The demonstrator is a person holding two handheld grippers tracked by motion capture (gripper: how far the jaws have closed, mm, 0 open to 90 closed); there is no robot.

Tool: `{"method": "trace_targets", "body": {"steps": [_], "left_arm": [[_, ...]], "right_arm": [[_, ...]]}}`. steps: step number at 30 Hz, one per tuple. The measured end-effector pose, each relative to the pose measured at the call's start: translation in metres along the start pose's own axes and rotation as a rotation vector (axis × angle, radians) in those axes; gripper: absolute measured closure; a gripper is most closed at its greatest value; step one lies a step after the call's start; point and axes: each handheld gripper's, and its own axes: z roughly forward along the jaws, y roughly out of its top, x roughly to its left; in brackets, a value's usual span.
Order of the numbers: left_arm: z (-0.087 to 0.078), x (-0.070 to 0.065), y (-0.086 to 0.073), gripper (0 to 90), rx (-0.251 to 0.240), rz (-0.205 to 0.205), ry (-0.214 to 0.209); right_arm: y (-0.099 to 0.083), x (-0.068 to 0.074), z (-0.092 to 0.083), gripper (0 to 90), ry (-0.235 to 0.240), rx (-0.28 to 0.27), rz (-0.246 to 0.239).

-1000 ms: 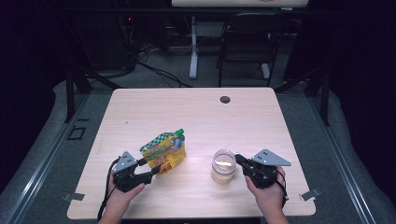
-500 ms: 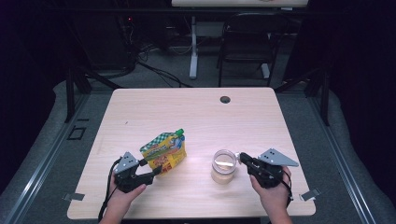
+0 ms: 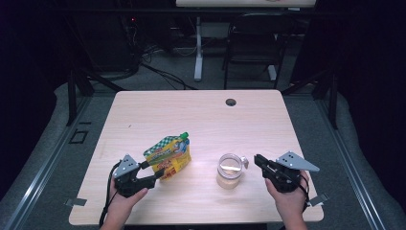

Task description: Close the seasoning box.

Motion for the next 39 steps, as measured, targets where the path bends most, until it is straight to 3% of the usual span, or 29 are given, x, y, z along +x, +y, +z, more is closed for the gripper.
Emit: {"method": "trace_targets", "body": {"steps": [10,23,33,39], "left_arm": [[-0.007,-0.002,0.005,38.5,0.011,0.014,0.001],[-0.030,0.005,-0.001,38.5,0.024,0.026,0.021],[-0.043,0.023,-0.011,38.5,0.005,-0.024,0.070],[-0.044,0.037,-0.019,38.6,-0.003,-0.063,0.096]], "right_arm": [[-0.004,-0.011,-0.003,76.1,-0.031,-0.010,0.023],[-0.016,-0.028,0.002,50.3,-0.087,-0.029,0.076],[-0.026,-0.034,0.011,43.0,-0.127,-0.019,0.080],[-0.034,-0.041,0.017,41.8,-0.147,0.028,0.088]]}}
